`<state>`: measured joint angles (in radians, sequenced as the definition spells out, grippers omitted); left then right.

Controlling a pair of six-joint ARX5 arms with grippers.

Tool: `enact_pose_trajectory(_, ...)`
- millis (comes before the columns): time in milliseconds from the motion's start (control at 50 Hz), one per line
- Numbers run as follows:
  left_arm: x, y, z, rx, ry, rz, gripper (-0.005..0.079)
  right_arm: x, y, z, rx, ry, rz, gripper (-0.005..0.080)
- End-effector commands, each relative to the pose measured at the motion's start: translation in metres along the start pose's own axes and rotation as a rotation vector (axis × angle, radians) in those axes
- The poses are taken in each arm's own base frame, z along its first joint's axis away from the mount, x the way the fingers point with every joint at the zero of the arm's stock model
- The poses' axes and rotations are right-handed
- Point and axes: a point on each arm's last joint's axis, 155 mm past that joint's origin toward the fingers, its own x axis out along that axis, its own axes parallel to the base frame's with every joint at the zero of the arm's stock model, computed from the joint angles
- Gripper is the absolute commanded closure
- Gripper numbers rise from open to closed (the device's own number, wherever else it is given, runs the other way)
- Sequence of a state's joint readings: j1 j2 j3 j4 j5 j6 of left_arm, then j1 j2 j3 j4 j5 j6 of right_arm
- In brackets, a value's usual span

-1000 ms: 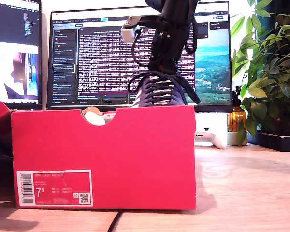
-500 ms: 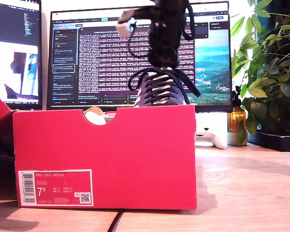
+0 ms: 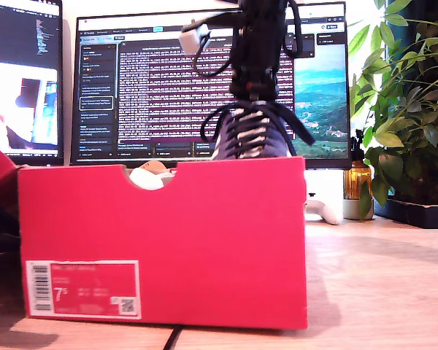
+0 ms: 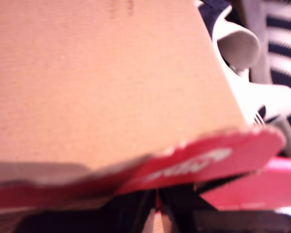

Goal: Pack the blue shoes by picking the first shoe and placing it inside the red shoebox, left side, then picking and rotating the second shoe and placing it in the shoebox

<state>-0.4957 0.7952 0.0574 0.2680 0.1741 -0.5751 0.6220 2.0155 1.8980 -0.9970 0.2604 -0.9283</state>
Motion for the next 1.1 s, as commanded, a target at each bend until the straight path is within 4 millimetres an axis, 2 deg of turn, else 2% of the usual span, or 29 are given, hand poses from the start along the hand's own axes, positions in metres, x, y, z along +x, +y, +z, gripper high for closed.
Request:
enact_pose_trajectory(0,0.0,0.004,-0.009,0.005,0.017,0.006,0.0762,0.018,0.017,0.005,0.011,0.019,0.064,0.0764)
enact_pose_trajectory(80,0.0,0.004,-0.009,0.006,0.017,0.006,0.0762,0.03,0.022,0.004,0.03,0.035,0.08,0.0761)
enact_pose_trajectory(140,0.0,0.004,-0.009,0.005,0.017,0.006,0.0762,0.035,0.019,0.008,0.054,0.027,0.067,0.0715)
enact_pose_trajectory(200,0.0,0.004,-0.009,0.005,0.017,0.006,0.0762,0.037,0.011,0.015,0.089,0.002,0.036,0.0634)
enact_pose_trajectory(300,0.0,0.004,-0.009,0.006,0.017,0.006,0.0762,0.037,-0.006,0.027,0.149,-0.049,-0.028,0.0448)
enact_pose_trajectory(380,0.0,0.004,-0.009,0.006,0.017,0.006,0.0762,0.036,-0.016,0.028,0.163,-0.053,-0.072,0.0382)
enact_pose_trajectory(500,0.0,0.004,-0.009,0.005,0.017,0.006,0.0762,0.034,-0.03,0.017,0.174,0.003,-0.147,0.0377)
enact_pose_trajectory(680,0.0,0.004,-0.009,0.005,0.018,0.005,0.0762,0.02,-0.032,-0.005,0.215,0.111,-0.192,0.0382)
enact_pose_trajectory(840,0.0,0.005,-0.01,0.005,0.022,0.008,0.0762,-0.004,-0.029,-0.006,0.271,0.098,-0.194,0.0393)
enact_pose_trajectory(1080,-0.002,0.003,-0.008,0.006,0.016,0.004,0.0762,-0.041,-0.041,0.0,0.341,0.023,-0.247,0.046)
